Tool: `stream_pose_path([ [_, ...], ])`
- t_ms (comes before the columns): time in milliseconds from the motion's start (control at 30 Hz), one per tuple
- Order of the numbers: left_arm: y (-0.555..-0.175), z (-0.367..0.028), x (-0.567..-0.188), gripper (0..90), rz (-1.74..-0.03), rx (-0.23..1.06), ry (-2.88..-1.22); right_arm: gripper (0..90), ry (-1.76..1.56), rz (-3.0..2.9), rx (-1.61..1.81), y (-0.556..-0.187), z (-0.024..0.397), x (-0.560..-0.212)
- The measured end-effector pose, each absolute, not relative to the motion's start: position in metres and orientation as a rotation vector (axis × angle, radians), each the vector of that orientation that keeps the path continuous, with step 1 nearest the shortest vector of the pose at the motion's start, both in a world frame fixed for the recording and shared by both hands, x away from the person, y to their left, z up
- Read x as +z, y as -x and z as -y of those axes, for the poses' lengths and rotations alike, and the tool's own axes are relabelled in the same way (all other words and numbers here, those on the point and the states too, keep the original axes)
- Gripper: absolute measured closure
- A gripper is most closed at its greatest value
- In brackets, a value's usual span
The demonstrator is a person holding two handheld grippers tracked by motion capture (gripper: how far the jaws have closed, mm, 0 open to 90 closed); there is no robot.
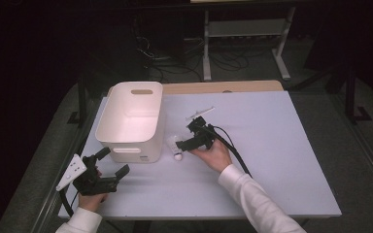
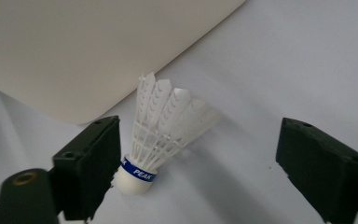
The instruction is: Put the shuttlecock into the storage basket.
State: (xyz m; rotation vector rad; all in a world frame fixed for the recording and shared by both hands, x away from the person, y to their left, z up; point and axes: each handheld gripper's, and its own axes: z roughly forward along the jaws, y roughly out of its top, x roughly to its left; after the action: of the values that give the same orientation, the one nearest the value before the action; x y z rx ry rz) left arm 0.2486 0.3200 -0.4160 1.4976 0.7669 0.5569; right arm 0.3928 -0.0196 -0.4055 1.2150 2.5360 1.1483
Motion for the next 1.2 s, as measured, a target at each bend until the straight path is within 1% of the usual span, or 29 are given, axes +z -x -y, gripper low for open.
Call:
stream_pose_path([
  [33,-0.249,-0.320,-0.416,0.0,-0.767,0.557,-1.497,10.4,-1.215,-2.540,1.151,-0.392,0.019,-0.406],
  [100,-0.248,-0.320,-0.416,0.0,-0.768,0.558,-1.496,3.2,-1.230,-2.526,1.142,-0.392,0.018,-0.407],
  [133,-0.249,-0.320,-0.416,0.0,-0.769,0.557,-1.492,1.4,-1.231,-2.524,1.134,-0.391,0.018,-0.407],
  [233,-0.248,-0.320,-0.416,0.0,-0.767,0.558,-1.498,0.2,-1.239,-2.528,1.140,-0.390,0.017,-0.408],
  [767,-0.248,-0.320,-0.416,0.0,-0.766,0.556,-1.496,1.1,-1.271,-2.612,1.087,-0.382,0.004,-0.422],
  [833,-0.248,-0.320,-0.416,0.0,-0.767,0.556,-1.497,5.9,-1.275,-2.624,1.092,-0.382,0.003,-0.424],
  [1067,-0.248,-0.320,-0.416,0.0,-0.767,0.555,-1.497,6.0,-1.321,-2.619,1.094,-0.380,0.002,-0.427],
  [1200,-0.249,-0.320,-0.416,0.0,-0.766,0.555,-1.498,11.0,-1.345,-2.603,1.102,-0.379,0.001,-0.427],
])
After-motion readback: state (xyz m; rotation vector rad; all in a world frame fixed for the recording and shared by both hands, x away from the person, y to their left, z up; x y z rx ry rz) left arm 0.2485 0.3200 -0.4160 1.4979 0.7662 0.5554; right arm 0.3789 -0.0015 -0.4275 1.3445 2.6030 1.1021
